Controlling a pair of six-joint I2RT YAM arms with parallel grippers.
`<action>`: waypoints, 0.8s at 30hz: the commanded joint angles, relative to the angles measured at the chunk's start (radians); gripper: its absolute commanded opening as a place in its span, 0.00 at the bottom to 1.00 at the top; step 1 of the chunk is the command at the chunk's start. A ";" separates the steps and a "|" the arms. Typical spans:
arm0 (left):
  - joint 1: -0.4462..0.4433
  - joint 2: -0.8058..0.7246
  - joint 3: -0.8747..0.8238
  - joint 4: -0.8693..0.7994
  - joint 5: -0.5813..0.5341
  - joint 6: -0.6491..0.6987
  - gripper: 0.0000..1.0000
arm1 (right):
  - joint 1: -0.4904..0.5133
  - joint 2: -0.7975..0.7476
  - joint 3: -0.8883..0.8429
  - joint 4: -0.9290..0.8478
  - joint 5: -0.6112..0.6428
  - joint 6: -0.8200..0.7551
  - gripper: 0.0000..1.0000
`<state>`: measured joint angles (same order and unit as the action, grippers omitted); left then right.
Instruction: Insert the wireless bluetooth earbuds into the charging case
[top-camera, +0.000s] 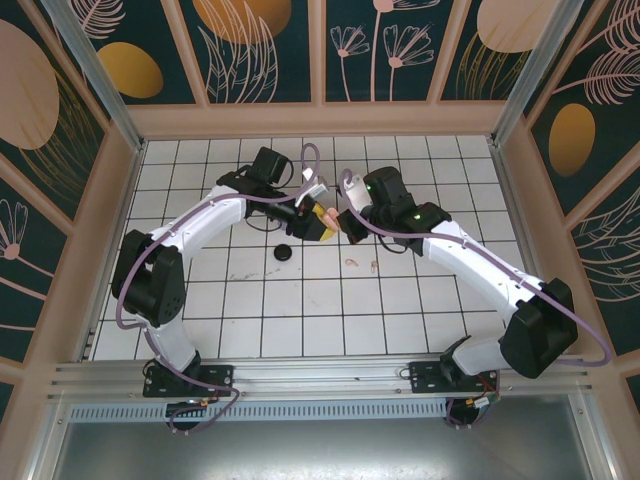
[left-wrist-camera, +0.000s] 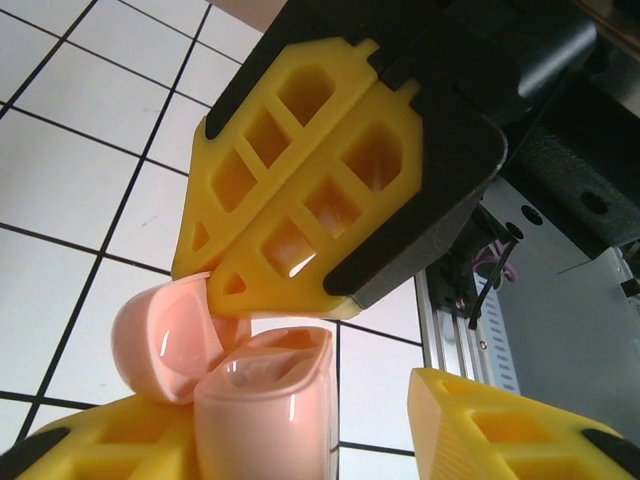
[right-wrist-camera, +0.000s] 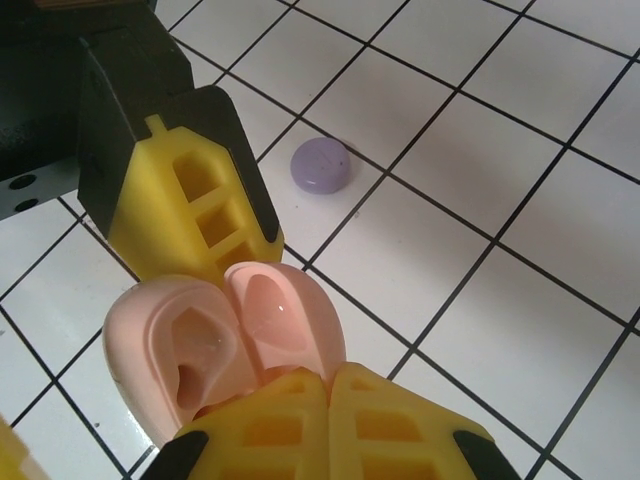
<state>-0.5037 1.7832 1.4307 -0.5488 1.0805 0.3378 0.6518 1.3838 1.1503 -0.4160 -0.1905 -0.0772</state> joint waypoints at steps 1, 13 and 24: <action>0.005 -0.014 -0.011 0.121 0.037 -0.031 0.51 | 0.017 -0.015 0.007 -0.012 -0.035 -0.019 0.00; 0.021 -0.019 -0.032 0.215 0.067 -0.092 0.30 | 0.019 -0.015 0.002 -0.009 -0.048 -0.019 0.00; 0.021 -0.016 -0.066 0.250 0.107 -0.109 0.05 | 0.020 -0.013 0.029 -0.001 -0.008 -0.011 0.00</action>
<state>-0.4831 1.7832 1.3739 -0.3931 1.1240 0.2295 0.6518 1.3811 1.1515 -0.4000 -0.1719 -0.0772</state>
